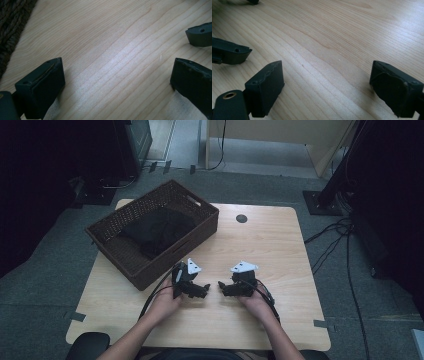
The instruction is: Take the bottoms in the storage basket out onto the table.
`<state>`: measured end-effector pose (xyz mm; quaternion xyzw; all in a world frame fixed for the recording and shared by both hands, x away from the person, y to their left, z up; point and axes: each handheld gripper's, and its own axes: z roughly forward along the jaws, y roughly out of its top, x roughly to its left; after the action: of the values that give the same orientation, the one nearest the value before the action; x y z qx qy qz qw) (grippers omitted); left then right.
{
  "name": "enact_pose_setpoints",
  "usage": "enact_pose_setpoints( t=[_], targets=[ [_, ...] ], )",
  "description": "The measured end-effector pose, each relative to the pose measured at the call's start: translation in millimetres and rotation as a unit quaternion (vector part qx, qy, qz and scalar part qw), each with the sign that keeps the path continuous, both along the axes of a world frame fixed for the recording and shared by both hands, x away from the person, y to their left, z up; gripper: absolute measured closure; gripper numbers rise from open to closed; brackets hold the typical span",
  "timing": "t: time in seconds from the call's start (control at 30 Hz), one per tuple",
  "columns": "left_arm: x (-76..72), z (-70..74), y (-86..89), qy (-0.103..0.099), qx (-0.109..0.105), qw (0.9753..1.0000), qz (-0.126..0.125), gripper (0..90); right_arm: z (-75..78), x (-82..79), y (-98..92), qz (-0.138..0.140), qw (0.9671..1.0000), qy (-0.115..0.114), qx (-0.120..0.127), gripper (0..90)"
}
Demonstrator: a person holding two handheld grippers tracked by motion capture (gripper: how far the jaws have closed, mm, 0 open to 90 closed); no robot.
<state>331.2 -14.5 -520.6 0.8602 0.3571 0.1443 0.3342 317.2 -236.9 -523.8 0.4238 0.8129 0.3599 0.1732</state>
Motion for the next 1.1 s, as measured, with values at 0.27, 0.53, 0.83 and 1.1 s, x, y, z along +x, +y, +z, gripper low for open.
enact_pose_setpoints(
  t=[0.27, 0.53, 0.83, 1.1],
  targets=[
    [0.0, 0.0, 0.0, 0.000, 0.000, 1.0000, 0.000, 0.0, -0.1, 0.3, 0.0, 0.001, 1.0000, -0.002, 0.001, 11.5],
    [0.0, 0.0, 0.0, 0.000, 0.000, 1.0000, 0.000, 0.0, -0.1, 0.3, 0.1, 0.000, 1.0000, -0.002, 0.001, 11.5],
    [0.0, 0.0, 0.0, 0.000, 0.000, 1.0000, 0.000, 0.0, -0.1, 0.3, 0.1, 0.000, 1.0000, -0.002, 0.001, 11.5],
    [-0.1, 0.2, 5.5, 0.000, 0.001, 0.9996, -0.027, 0.0, -0.1, 0.3, 0.1, 0.000, 1.0000, -0.002, 0.001, 11.5]
  ],
)
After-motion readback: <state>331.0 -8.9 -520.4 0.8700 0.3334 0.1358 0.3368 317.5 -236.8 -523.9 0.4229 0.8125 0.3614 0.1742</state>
